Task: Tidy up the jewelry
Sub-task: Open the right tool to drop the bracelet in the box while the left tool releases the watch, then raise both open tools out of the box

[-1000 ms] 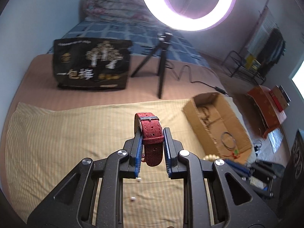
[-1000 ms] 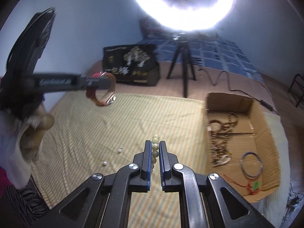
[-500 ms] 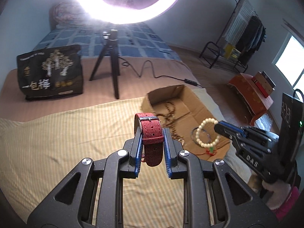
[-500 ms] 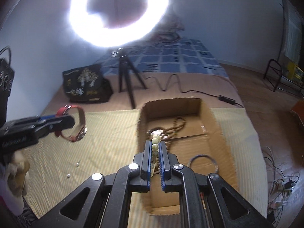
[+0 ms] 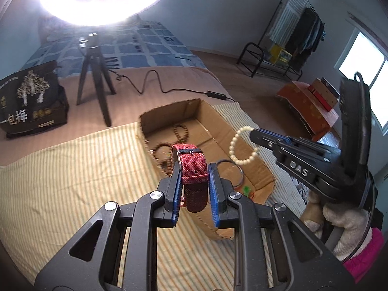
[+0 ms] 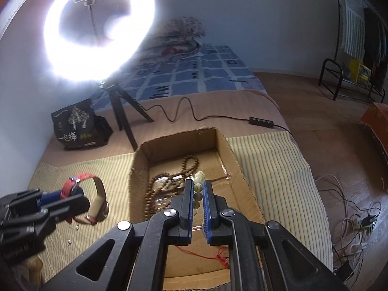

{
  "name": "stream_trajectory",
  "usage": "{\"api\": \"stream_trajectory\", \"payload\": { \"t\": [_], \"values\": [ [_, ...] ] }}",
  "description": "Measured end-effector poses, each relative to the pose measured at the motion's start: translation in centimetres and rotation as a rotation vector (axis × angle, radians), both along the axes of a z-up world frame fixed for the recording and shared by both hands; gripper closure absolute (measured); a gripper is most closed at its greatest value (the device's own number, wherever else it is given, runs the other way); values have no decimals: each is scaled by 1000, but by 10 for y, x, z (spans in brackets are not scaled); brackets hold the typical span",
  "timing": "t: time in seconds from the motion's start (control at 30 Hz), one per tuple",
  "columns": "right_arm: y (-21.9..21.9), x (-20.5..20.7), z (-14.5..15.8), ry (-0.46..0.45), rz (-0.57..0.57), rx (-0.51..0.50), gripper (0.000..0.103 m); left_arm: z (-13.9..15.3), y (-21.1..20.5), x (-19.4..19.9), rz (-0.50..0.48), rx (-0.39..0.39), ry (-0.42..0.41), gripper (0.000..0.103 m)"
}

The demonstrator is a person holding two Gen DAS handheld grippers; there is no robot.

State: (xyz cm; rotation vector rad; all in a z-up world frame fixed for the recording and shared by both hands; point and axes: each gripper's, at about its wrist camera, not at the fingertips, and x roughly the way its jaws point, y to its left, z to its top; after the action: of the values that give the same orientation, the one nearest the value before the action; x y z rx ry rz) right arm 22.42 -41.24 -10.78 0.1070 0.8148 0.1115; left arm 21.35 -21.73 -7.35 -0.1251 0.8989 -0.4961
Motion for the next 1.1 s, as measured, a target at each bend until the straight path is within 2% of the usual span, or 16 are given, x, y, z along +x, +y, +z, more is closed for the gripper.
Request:
{"api": "stream_trajectory", "payload": {
  "t": [0.23,0.7,0.77,0.8,0.83,0.9,0.97,1.03,1.1],
  "values": [
    [-11,5,-8,27,-24,11,98,-2,-24,-6,-31,25,-17,84],
    [-13,8,-12,38,-31,15,97,-9,-42,-10,-63,37,-29,84],
    [-13,8,-12,37,-33,16,90,-10,-43,-10,-67,38,-26,84],
    [-13,8,-11,36,-36,13,77,-10,-43,-10,-67,43,-27,82],
    [-14,7,-11,32,-41,8,71,-10,-44,-11,-67,47,-29,71],
    [-14,7,-10,28,-49,1,69,-10,-43,-11,-69,40,-32,59],
    [-15,7,-10,28,-61,-8,54,-10,-43,-12,-69,47,-38,58],
    [-16,5,-9,18,-77,-19,28,-9,-44,-13,-69,54,-44,54],
    [-17,4,-7,5,-95,-32,19,-8,-44,-15,-71,56,-57,46]
  ]
}}
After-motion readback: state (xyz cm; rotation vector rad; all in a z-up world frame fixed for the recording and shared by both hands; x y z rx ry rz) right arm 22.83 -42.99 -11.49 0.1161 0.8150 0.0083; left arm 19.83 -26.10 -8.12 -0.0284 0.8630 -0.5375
